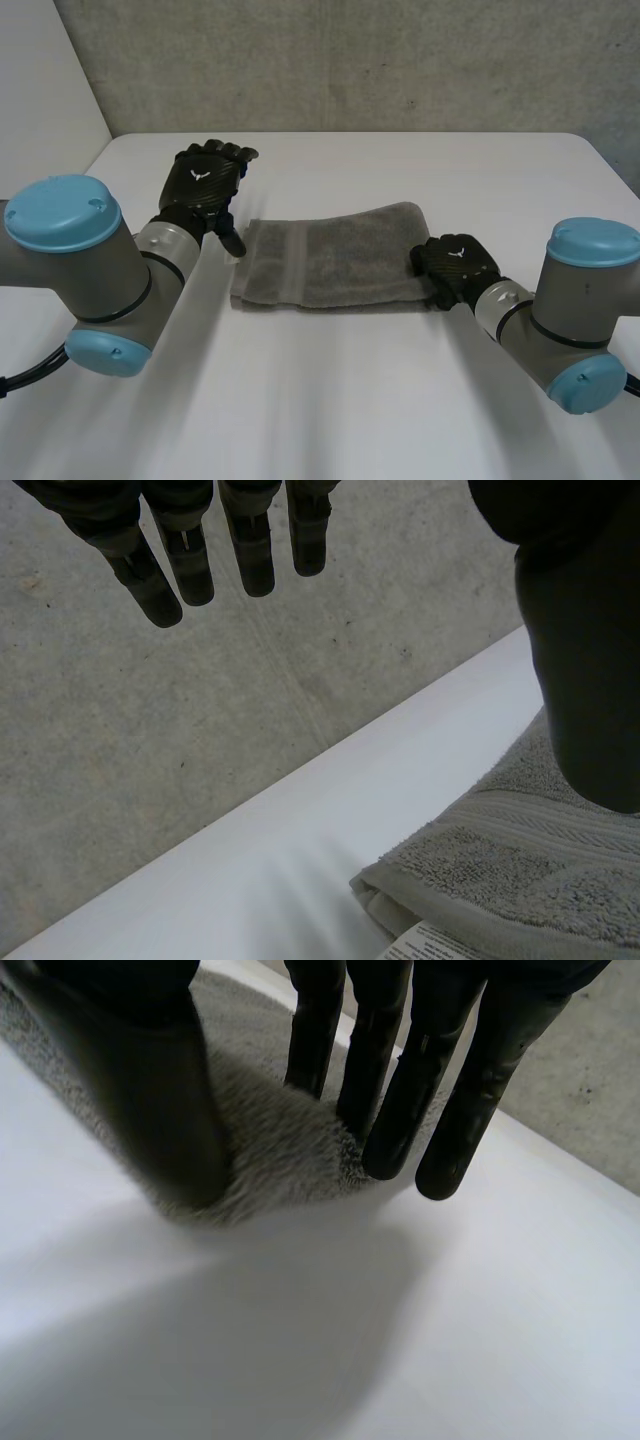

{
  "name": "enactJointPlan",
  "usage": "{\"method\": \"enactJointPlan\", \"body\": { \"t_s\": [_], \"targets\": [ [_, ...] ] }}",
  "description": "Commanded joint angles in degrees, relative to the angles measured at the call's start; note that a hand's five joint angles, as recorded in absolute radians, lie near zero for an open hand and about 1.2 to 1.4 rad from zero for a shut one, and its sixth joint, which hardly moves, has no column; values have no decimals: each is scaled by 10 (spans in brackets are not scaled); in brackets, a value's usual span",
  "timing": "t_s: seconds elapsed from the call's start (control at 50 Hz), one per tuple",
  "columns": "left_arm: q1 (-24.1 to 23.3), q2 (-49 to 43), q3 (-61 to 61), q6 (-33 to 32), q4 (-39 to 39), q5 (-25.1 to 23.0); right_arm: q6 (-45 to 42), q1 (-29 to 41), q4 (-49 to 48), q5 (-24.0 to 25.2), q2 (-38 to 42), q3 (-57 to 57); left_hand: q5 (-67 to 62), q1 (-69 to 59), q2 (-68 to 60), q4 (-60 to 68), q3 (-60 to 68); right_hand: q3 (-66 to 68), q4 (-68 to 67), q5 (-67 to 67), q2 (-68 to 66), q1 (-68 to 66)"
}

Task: Fold the towel.

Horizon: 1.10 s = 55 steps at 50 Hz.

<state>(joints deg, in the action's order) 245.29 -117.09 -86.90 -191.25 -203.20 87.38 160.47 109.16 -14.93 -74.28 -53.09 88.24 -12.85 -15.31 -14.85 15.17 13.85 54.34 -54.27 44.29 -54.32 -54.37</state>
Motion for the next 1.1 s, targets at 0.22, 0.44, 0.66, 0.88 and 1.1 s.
{"method": "enactJointPlan", "body": {
  "t_s": [0.22, 0.44, 0.66, 0.88, 1.1],
  "targets": [
    [2, 0, -2, 0, 0, 1, -4, -31, 13, -14, -75, 1, 113, 38, 33, -36, -23, 257, -257, 257, -257, -256],
    [7, 8, 1, 0, 0, 1, -169, -45, 124, -54, -105, -44, 115, 39, 35, -38, -25, 257, -257, 257, -257, -256],
    [9, 12, 10, 3, -2, 5, -177, 84, 33, -39, -94, -90, 116, 41, 36, -39, -26, 257, -257, 257, -257, -256],
    [5, 16, 23, 38, -3, 9, -183, 206, -18, 38, 46, -135, 118, 43, 38, -41, -28, 257, -257, 257, -257, -256],
    [-1, 16, 34, 59, -4, 11, -87, 201, 10, 20, -29, -111, 118, 43, 38, -41, -28, -274, 274, -274, 274, 275]
  ]
}}
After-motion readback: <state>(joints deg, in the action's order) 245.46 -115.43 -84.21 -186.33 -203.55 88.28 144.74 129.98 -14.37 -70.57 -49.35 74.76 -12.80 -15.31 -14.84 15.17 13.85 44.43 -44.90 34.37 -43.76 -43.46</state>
